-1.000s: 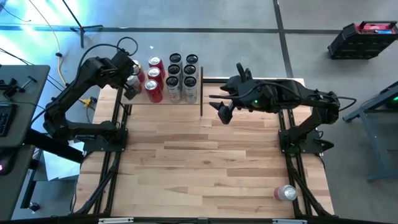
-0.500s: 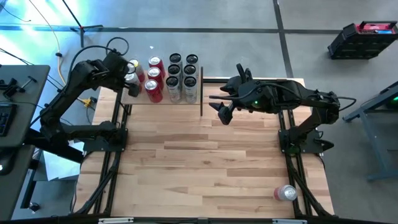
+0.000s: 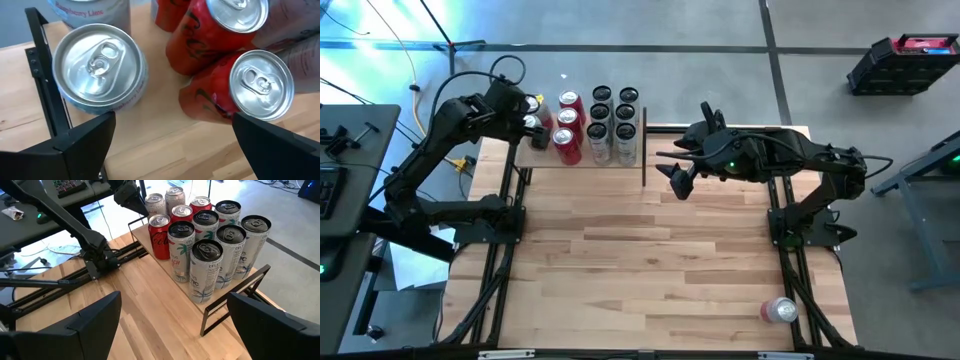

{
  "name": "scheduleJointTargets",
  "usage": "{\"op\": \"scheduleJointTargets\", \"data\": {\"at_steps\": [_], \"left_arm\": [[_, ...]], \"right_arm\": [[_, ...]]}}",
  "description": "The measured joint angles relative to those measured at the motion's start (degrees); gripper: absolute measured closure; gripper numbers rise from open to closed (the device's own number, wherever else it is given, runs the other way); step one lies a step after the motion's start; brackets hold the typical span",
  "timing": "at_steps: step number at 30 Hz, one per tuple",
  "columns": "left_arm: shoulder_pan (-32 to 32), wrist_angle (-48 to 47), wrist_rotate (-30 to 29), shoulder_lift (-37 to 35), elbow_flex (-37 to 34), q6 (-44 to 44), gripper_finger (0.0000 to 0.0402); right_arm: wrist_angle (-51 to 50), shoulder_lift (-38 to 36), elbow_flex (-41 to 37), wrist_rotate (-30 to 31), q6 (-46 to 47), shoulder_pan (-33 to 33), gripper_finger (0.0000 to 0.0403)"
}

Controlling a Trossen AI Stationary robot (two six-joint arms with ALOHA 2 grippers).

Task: Place canned beverage on shelf
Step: Put the left pink soda can on the shelf aligned with the other pink soda can

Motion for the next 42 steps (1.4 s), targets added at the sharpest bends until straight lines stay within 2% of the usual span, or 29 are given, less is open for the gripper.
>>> {"op": "scheduleJointTargets", "data": {"at_steps": [20,42], "left_arm": [[0.0,-0.3,-10.0,0.0,0.0,1.4,0.0009],[0.1,0.2,-12.2,2.7,0.0,2.4,0.0009]], "right_arm": [[0.0,0.0,0.0,0.0,0.1,0.0,0.0054],[0.0,0.0,0.0,0.0,0.3,0.0,0.0054]]}}
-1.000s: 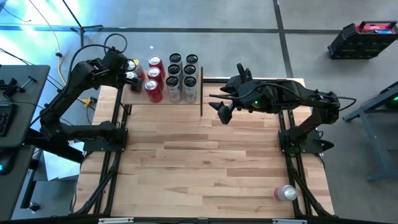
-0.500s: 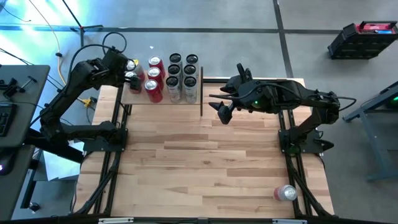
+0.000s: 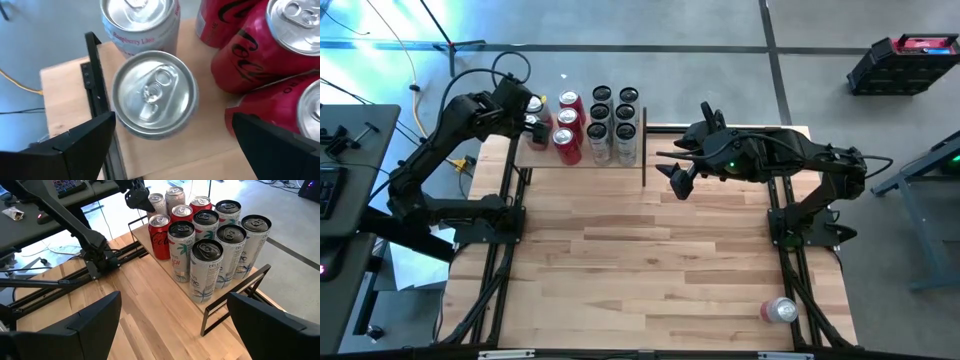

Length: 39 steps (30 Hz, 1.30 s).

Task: Place canned beverage on shelf
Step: Put the left pink soda can on the shelf aligned with the other pink soda can

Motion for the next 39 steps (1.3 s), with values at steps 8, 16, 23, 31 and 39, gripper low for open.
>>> {"op": "scheduleJointTargets", "data": {"at_steps": [8,16,23,31,39], "left_arm": [[0.0,3.8,-1.8,0.0,0.0,2.5,0.0009],[0.0,4.1,0.3,-0.8,0.0,2.3,0.0009],[0.0,4.1,1.5,-1.4,3.1,1.1,0.0009],[-0.1,5.4,3.7,-0.8,4.9,0.6,0.0009],[-3.4,5.9,4.1,2.5,4.9,0.6,0.0009]], "right_arm": [[0.0,0.0,0.0,0.0,-0.1,0.0,0.0054],[0.0,0.0,0.0,0.0,0.0,0.0,0.0054],[0.0,0.0,0.0,0.0,0.0,0.0,0.0054],[0.0,0.0,0.0,0.0,-0.1,0.0,0.0054],[0.0,0.0,0.0,0.0,0.0,0.0,0.0054]]}}
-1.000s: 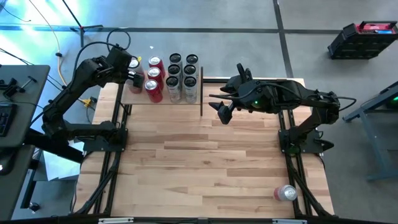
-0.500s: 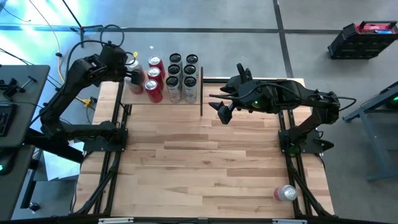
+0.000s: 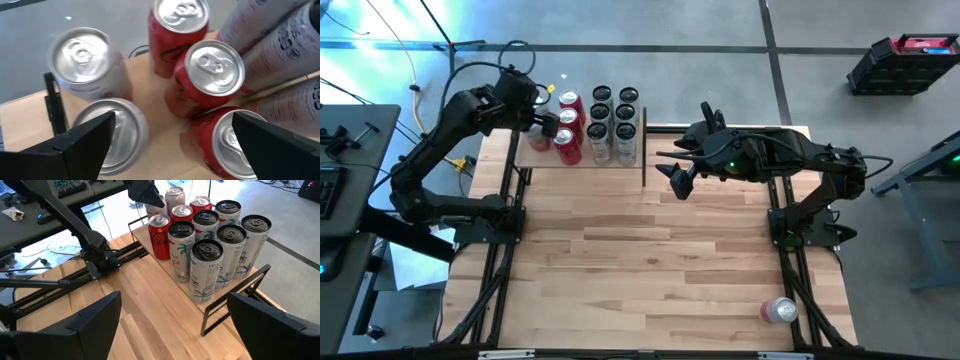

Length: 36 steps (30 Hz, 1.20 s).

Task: Place canned beverage on shelf
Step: Put the left pink soda can on the shelf aligned with the other pink soda can

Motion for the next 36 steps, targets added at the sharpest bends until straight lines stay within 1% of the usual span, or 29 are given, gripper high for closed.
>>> {"op": "scheduleJointTargets", "data": {"at_steps": [4,7,17,20,23,27,31,36], "left_arm": [[-2.0,0.0,-0.1,1.5,0.0,0.2,0.0009],[-2.8,-0.8,-1.3,2.0,0.0,0.5,0.0009],[-3.1,-3.4,-0.5,2.2,0.0,-0.5,0.0009],[-3.1,-3.3,-0.5,2.1,0.0,-1.7,0.0016],[-3.1,-3.1,-0.5,2.0,0.0,-1.9,0.0042],[-3.1,-3.0,-0.7,2.0,0.0,-1.6,0.0088],[-3.0,-3.1,-4.0,2.0,0.0,-2.1,0.0130],[-1.7,-3.0,-4.1,2.0,0.0,-2.3,0.0167]], "right_arm": [[0.0,0.0,0.0,0.0,0.4,0.0,0.0054],[0.0,0.0,0.0,0.0,1.3,0.0,0.0054],[0.0,0.0,0.0,0.0,1.5,0.0,0.0054],[0.0,0.0,0.0,0.0,1.5,0.0,0.0054],[0.0,0.0,0.0,0.0,1.4,0.0,0.0054],[0.0,0.0,0.0,0.0,1.4,0.0,0.0054],[0.0,0.0,0.0,0.0,1.7,0.0,0.0054],[0.0,0.0,0.0,0.0,2.4,0.0,0.0054]]}}
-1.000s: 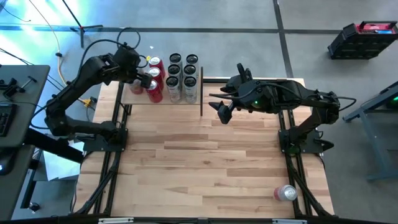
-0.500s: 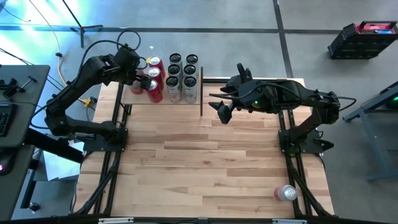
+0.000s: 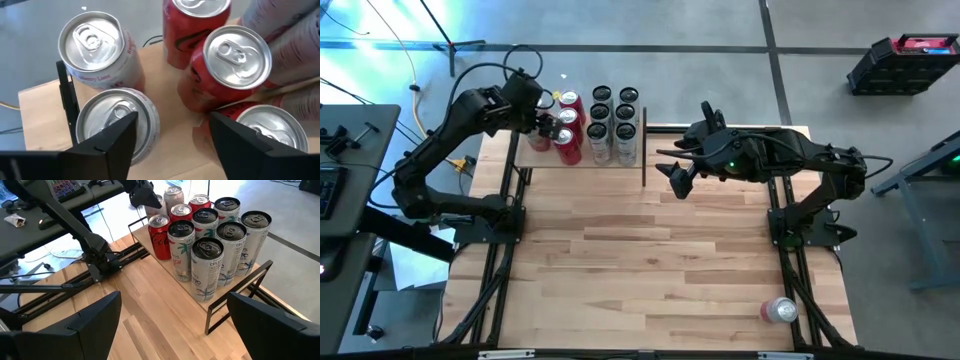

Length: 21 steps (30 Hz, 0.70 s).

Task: Place canned beverage on shelf
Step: Put the left pink soda can on the shelf aligned with the other pink soda can

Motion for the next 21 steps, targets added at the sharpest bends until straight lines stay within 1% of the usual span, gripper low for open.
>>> {"op": "scheduleJointTargets", "data": {"at_steps": [13,17,21], "left_arm": [[0.2,0.0,0.6,1.7,0.0,-1.3,0.0258],[0.2,-0.1,0.7,1.7,0.0,-1.3,0.0275],[0.2,-0.6,1.0,1.4,0.0,-1.3,0.0280]], "right_arm": [[0.0,0.0,0.0,0.0,0.4,0.0,0.0054],[0.0,0.0,0.0,0.0,1.5,0.0,0.0054],[0.0,0.0,0.0,0.0,1.4,0.0,0.0054]]}}
